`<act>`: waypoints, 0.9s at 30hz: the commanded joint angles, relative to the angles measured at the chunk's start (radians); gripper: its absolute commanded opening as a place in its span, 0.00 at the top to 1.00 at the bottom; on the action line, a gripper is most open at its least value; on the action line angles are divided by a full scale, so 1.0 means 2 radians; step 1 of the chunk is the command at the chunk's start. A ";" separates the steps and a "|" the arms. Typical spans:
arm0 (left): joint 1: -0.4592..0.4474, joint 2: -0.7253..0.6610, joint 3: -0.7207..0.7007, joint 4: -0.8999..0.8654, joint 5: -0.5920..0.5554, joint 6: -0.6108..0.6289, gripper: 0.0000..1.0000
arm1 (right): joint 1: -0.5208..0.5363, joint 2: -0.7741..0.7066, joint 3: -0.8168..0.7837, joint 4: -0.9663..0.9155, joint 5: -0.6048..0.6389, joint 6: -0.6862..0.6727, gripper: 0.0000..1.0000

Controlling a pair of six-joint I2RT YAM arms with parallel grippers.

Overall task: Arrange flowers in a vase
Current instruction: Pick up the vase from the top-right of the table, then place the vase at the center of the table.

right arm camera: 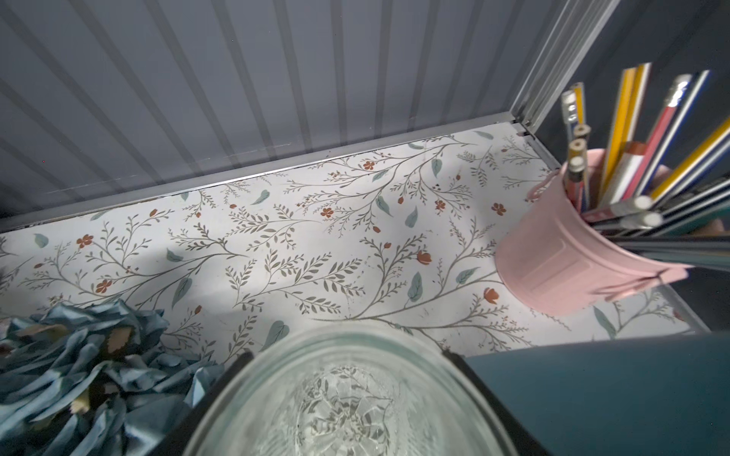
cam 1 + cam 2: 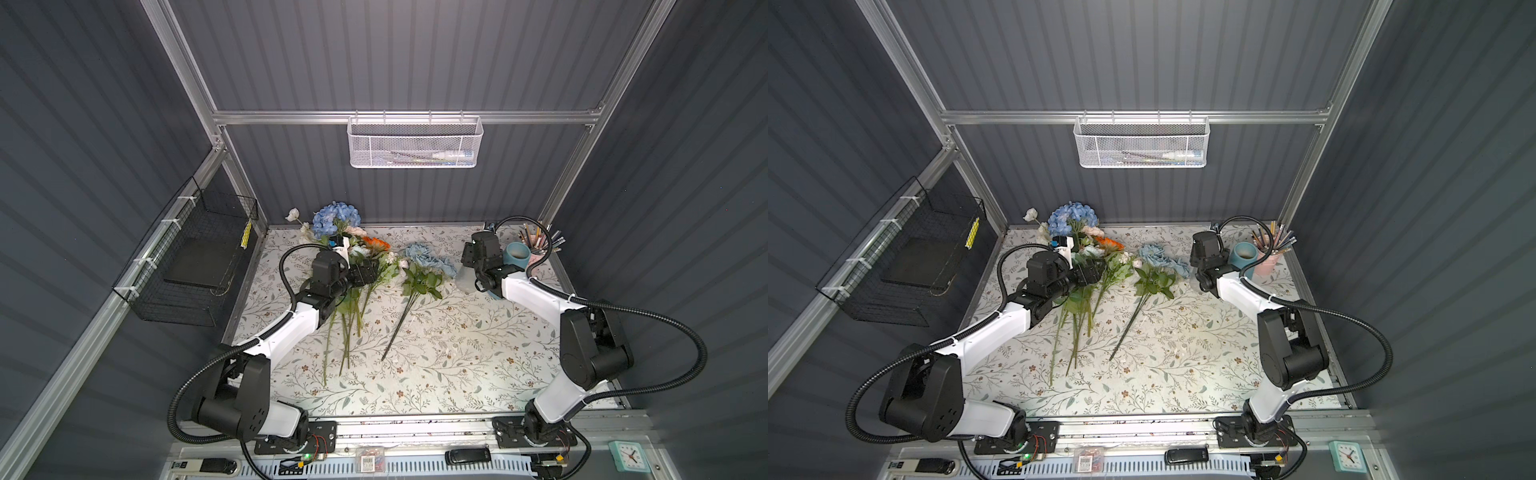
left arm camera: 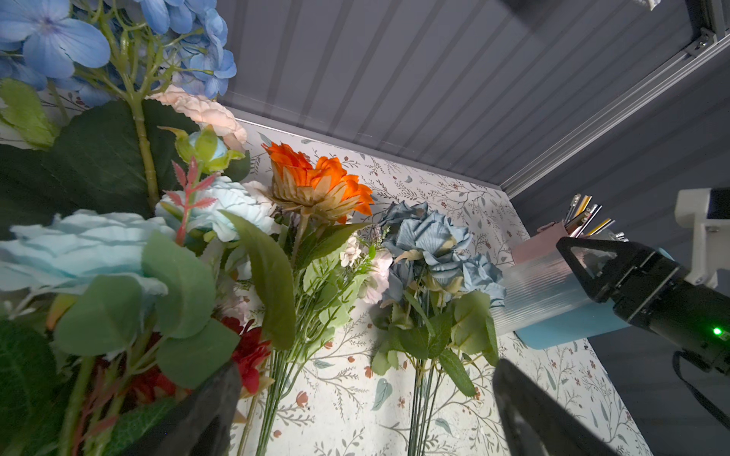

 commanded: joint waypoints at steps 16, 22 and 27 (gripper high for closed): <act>-0.085 -0.028 -0.047 -0.114 0.011 0.052 0.01 | 0.106 -0.170 -0.149 -0.043 -0.030 -0.004 0.48; -0.118 -0.025 -0.068 -0.143 0.006 0.041 0.04 | 0.181 -0.185 -0.153 -0.066 -0.002 0.003 0.45; -0.154 -0.010 -0.073 -0.174 -0.012 0.046 0.13 | 0.220 -0.163 -0.147 -0.071 0.009 0.009 0.40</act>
